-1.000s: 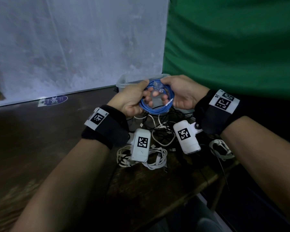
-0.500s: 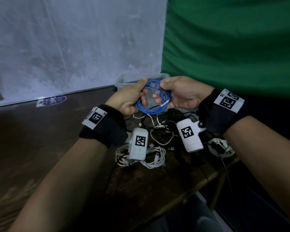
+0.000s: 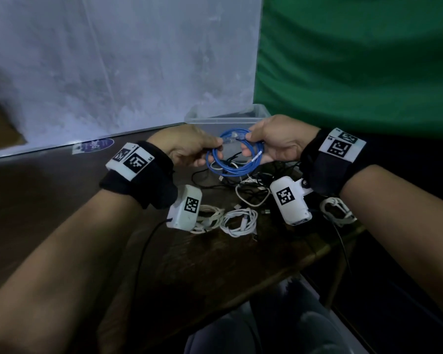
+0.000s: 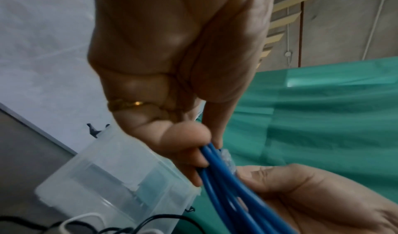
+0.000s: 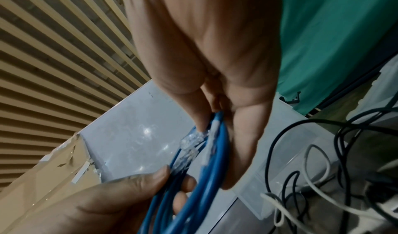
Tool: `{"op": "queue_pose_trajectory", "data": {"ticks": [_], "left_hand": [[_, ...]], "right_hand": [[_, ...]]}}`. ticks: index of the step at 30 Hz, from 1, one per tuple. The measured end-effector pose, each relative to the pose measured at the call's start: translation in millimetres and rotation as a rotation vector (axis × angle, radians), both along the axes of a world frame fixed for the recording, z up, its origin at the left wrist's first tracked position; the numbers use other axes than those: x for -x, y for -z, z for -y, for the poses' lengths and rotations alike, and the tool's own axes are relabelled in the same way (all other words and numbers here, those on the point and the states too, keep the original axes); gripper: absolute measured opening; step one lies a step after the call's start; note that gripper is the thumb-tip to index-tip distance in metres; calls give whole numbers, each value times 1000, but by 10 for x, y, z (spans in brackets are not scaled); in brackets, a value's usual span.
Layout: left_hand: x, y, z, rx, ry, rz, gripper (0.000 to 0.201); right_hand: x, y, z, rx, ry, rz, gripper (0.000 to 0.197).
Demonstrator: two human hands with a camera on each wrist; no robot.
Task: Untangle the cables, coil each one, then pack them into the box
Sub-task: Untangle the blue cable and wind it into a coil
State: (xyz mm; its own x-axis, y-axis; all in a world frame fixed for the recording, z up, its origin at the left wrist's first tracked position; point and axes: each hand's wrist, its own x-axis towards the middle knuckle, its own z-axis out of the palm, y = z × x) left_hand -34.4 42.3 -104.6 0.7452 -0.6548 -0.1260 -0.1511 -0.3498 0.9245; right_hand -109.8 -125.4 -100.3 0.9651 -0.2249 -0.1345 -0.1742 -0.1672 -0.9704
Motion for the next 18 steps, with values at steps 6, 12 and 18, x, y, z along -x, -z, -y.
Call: {"op": "queue_pose_trajectory", "data": {"ticks": [6,12,18], "left_hand": [[-41,61,-261,-149,-71,-12,28],[-176,181,-534,-436,-150,12,33],[-349,365,-638,-540,-209,136,18]], "right_hand": [[-37,120,-179,114,-117,-122,21],[-223,210,-387,600,-85,-213,14],[-357,255,-555,1016,-310,-358,21]]}}
